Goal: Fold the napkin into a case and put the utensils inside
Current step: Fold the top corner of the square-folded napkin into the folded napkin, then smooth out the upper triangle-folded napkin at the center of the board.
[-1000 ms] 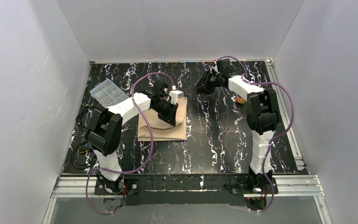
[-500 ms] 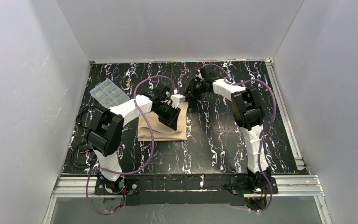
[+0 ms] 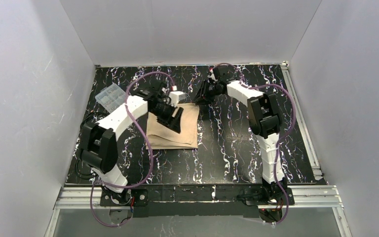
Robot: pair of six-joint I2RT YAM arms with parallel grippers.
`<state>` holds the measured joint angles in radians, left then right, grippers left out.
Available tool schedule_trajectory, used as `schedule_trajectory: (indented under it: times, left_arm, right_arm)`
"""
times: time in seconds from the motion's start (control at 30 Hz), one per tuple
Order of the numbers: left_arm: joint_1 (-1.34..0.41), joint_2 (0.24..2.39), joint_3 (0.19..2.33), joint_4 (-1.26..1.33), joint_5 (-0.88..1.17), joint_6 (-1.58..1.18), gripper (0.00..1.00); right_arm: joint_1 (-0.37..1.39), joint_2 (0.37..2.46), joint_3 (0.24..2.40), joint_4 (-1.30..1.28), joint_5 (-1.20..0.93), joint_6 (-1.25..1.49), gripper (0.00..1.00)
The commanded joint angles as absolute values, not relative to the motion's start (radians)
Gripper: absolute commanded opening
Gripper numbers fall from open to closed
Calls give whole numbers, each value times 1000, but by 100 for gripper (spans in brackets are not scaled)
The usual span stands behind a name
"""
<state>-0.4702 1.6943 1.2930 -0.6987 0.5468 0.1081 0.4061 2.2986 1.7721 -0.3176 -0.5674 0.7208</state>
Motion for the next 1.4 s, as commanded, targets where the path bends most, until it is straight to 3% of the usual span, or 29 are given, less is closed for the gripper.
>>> schedule_trajectory:
  times: [0.0,0.27,0.6,0.93,1.37]
  left_arm:
    - [-334,1626,1326,-907,579,266,55]
    - [-160,1658,1210,-925,507,380,53]
    - [-135,1658,1194,-915,519,405,47]
    - [-135,1622,1106,-874,505,433,35]
    - [-135,1586,1039,-784,463,458,26]
  right_arm:
    - [408,2177,1815,-433,-503,611,40]
    - [454,2001,1575,-497,-390,532,45]
    - [638,1733,1104,-213,-373,800,47]
    - [710,1774,1069,-152,-375,881,44]
    - [711,1790,1045,-162,-384,888,43]
